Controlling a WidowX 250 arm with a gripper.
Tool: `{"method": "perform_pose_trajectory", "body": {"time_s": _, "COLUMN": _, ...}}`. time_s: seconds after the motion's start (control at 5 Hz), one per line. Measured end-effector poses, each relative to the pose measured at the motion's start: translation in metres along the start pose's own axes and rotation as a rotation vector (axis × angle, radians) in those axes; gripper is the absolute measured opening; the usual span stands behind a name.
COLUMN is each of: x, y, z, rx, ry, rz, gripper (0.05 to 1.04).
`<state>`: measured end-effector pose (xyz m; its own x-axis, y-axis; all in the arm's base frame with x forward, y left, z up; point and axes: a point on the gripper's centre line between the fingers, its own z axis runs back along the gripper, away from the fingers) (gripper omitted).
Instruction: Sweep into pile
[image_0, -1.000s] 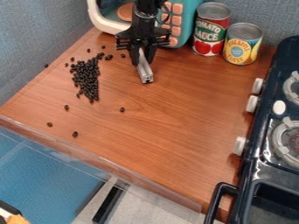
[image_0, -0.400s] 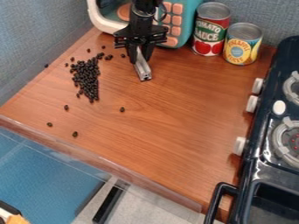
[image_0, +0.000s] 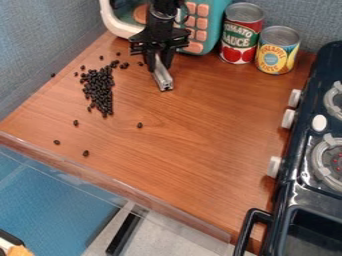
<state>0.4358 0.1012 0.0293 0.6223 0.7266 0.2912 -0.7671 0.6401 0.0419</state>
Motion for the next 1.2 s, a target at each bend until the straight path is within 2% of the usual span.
{"method": "perform_pose_trajectory", "body": {"time_s": 0.4, "x": 0.000, "y": 0.010, "z": -0.002, "rx": 0.009, "ry": 0.003, "rz": 0.057, "gripper": 0.335}}
{"method": "perform_pose_trajectory", "body": {"time_s": 1.2, "x": 0.011, "y": 0.042, "z": -0.007, "rx": 0.044, "ry": 0.040, "rz": 0.178, "gripper": 0.335}}
